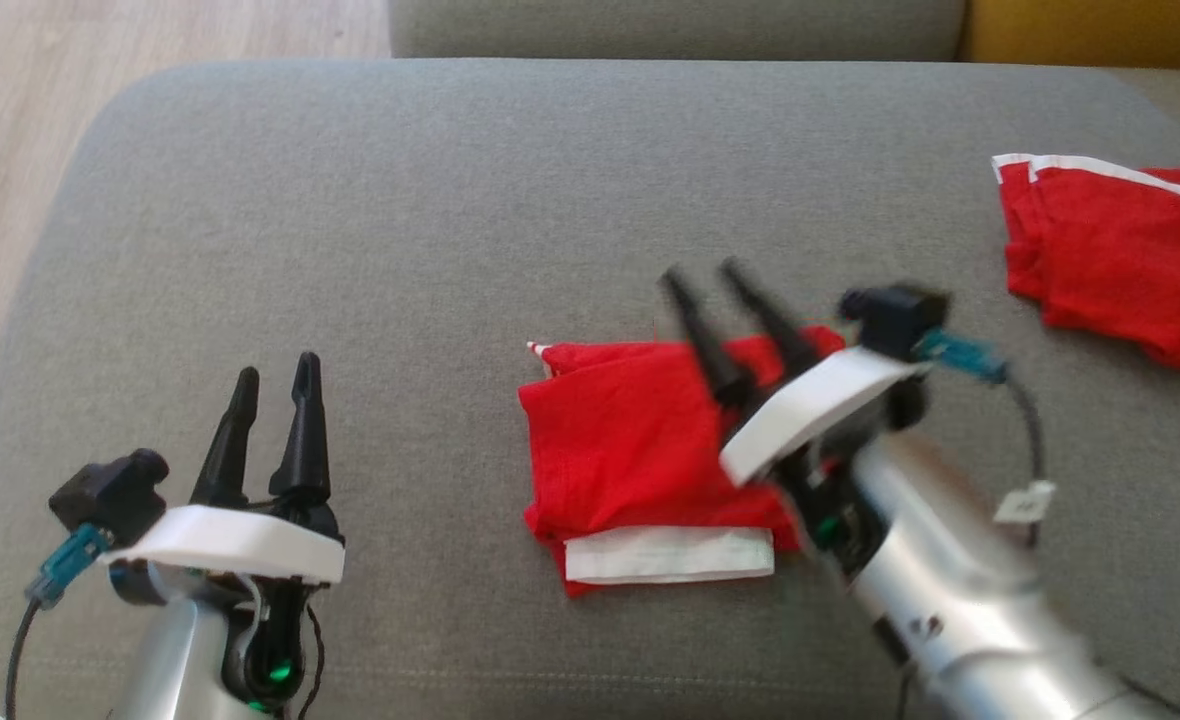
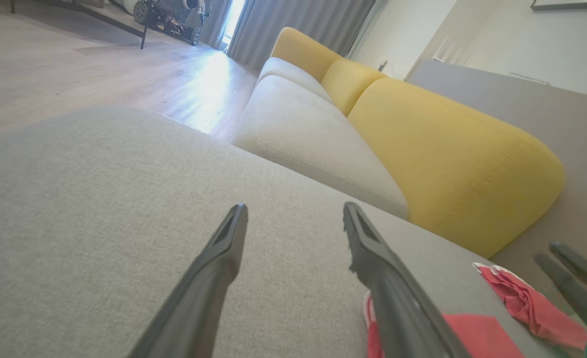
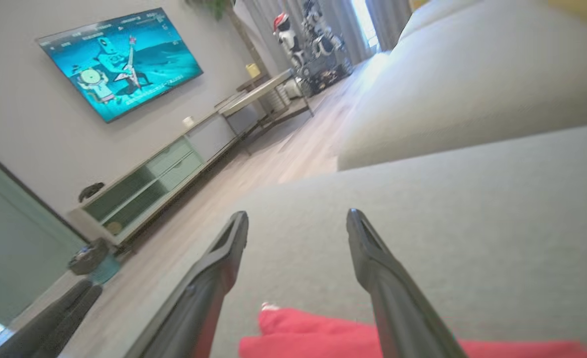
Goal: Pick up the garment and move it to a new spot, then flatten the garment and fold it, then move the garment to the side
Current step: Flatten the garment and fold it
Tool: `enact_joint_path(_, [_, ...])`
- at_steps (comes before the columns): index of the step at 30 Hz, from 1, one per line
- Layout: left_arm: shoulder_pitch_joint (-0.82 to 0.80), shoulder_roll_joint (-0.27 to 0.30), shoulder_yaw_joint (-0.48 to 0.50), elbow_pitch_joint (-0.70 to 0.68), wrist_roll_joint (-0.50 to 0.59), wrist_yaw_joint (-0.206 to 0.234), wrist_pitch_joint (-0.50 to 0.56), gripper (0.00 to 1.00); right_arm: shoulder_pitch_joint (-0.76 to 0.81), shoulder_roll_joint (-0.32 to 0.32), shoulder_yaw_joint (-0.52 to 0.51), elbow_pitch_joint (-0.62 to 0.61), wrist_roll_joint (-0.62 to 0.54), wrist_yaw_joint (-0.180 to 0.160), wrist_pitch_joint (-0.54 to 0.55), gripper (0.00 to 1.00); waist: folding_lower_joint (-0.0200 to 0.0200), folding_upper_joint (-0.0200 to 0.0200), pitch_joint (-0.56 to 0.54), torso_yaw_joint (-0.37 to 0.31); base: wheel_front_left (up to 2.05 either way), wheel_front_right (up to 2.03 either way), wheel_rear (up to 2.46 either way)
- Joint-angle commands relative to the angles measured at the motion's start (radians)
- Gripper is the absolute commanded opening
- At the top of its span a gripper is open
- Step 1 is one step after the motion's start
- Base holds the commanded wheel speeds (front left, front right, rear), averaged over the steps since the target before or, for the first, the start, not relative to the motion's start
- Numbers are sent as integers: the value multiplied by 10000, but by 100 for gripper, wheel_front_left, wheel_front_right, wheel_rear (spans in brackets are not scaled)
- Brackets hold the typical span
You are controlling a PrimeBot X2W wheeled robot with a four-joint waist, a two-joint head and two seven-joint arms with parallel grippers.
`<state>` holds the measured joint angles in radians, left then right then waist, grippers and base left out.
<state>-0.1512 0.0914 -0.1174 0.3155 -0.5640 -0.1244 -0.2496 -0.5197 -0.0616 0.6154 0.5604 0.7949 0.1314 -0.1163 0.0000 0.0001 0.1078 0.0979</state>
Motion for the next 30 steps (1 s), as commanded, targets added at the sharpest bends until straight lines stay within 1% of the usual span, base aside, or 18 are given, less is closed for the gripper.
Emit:
enact_joint_path(1, [-333, 72, 360, -389, 86, -63, -122, 100, -387, 114, -127, -261, -313, -7, -152, 100, 0, -1, -32, -48, 0, 0, 0])
enact_joint_path(5, [-307, -27, 396, -682, 107, -63, -122, 100, -205, 113, -1827, -312, -1896, -7, -203, 100, 0, -1, -97, -147, 0, 0, 0])
enact_joint_path(7, [-297, -72, 388, -867, 127, -63, -122, 100, 70, 112, -2708, -589, -2452, -7, -78, 100, 0, -1, -106, -186, 0, 0, 0])
enact_joint_path(10, [-253, -127, 417, -1142, 161, -63, -122, 100, 537, -93, -3737, -1366, -3437, -7, 43, 100, 0, -1, -109, -274, 0, 0, 0])
enact_joint_path(11, [-241, -157, 471, -1323, 168, -63, -122, 100, 900, -311, -4274, -1995, -4201, -7, 47, 100, 0, -1, -84, -319, 0, 0, 0])
enact_joint_path(12, [-237, -171, 511, -1402, 170, -63, -122, 100, 1106, -391, -4514, -2295, -4550, -7, 48, 100, 0, -1, -73, -338, 0, 0, 0])
enact_joint_path(16, [-221, -224, 621, -1615, 237, -63, -122, 100, 1966, -419, -5296, -3303, -5485, -7, 16, 100, 0, -1, -52, -400, 0, 0, 0])
enact_joint_path(20, [-123, -290, 590, -1713, 307, -63, -122, 100, 2723, -368, -5689, -3956, -6416, -7, -191, 100, 0, -1, -64, -440, 0, 0, 0])
enact_joint_path(23, [-65, -320, 574, -1741, 328, -63, -122, 100, 3131, -277, -5878, -4214, -6871, -7, -373, 100, 0, -1, -48, -437, 0, 0, 0])
enact_joint_path(30, [123, -356, 502, -1797, 595, -63, -122, 100, 3675, -63, -6168, -4423, -7405, -7, -750, 100, 0, -1, 70, -350, 0, 0, 0])
